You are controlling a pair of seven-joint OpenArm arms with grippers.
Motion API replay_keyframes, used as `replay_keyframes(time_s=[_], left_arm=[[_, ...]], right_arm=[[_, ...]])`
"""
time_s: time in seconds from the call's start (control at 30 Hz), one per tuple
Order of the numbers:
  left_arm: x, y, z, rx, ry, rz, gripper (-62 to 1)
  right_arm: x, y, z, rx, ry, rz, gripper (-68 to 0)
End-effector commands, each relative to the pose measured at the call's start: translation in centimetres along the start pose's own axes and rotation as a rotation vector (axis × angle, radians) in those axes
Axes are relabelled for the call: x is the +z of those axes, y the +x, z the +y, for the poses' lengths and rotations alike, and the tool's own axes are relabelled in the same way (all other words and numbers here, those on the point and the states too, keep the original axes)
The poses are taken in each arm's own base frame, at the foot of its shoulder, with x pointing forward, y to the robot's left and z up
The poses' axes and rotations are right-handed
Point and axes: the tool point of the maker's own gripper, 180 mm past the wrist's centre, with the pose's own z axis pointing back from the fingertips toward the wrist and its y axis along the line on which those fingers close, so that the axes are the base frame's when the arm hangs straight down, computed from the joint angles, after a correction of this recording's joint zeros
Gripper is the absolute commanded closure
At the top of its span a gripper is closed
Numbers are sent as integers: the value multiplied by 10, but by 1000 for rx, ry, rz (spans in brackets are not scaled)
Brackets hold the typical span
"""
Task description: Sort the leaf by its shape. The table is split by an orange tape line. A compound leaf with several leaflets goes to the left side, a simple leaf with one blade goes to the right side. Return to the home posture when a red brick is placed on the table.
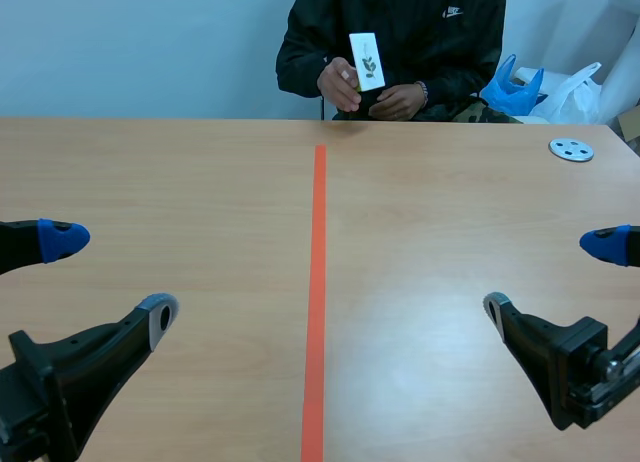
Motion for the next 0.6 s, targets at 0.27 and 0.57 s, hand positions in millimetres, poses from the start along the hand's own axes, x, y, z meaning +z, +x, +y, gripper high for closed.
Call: replay_keyframes(time_s=[0.27,0.57], left_arm=[[0,6,0,4,3,-24,-623],[0,0,0,4,3,8,-623]], right_arm=[[-1,12,-4,11,-12,-40,-679],[-1,12,-4,11,-12,-40,-679]])
